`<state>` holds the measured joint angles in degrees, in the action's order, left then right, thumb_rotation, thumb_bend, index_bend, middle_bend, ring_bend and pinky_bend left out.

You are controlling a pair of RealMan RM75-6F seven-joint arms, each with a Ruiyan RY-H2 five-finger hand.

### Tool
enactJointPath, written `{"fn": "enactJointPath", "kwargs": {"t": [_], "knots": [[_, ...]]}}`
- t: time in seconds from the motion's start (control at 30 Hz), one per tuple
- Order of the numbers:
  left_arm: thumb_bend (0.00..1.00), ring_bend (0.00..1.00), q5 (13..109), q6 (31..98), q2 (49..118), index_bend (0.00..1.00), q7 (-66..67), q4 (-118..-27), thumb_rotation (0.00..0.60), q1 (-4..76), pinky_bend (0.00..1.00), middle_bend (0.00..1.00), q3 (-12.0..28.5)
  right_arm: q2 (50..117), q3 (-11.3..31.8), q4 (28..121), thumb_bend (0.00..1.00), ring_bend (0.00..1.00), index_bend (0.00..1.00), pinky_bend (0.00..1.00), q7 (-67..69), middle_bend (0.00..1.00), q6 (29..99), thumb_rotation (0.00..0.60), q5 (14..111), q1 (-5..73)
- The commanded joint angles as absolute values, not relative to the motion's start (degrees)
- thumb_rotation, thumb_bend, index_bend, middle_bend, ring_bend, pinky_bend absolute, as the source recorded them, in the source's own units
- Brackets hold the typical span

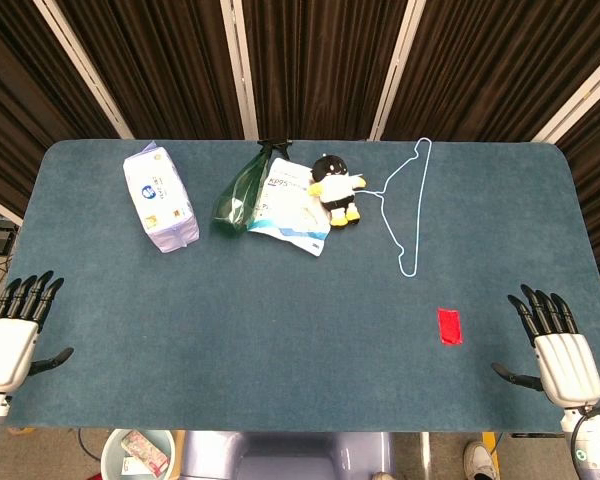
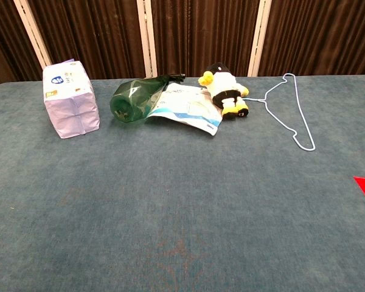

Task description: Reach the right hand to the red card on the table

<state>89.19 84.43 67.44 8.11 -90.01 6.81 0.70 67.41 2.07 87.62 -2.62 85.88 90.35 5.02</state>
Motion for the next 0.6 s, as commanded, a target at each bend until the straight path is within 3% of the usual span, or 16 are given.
{"fn": "enactJointPath", "kwargs": {"t": [0.03,0.17,0.3,0.4,0.6], "knots": [[0.1,0.0,88.7,84.3,67.2,0.0,8.1,-90.5,0.6,6.7,0.0,0.0,0.6,67.6,2.1,87.7,0.02,0.0,0.12,0.0,-3.0,0.0,85.6,0.6,90.1,5.1],[0.1,0.0,88.8,84.2,66.9,0.0,7.5,-90.9,0.6,6.6,0.0,0.0,0.5,68.2,2.0,87.8,0.02,0.0,0.2,0.0,-3.6,0.0,85.8,0.6,90.3,5.1],[0.1,0.0,89.8,85.3,66.9,0.0,7.4,-90.9,0.6,6.3,0.0,0.0,0.2,70.3,1.8,87.7,0.03,0.0,0.34,0.0,-4.3,0.0,86.2,0.6,91.1,5.1],[0.1,0.0,90.0,85.6,66.8,0.0,7.0,-91.0,0.6,6.2,0.0,0.0,0.3,73.6,1.3,85.9,0.06,0.0,0.45,0.0,-5.1,0.0,86.7,0.6,92.4,5.2],[0.1,0.0,90.6,84.9,67.2,0.0,7.4,-90.9,0.6,6.7,0.0,0.0,0.0,81.6,-0.4,78.8,0.13,0.0,0.57,0.0,-9.1,0.06,85.1,0.6,94.4,5.9]]}}
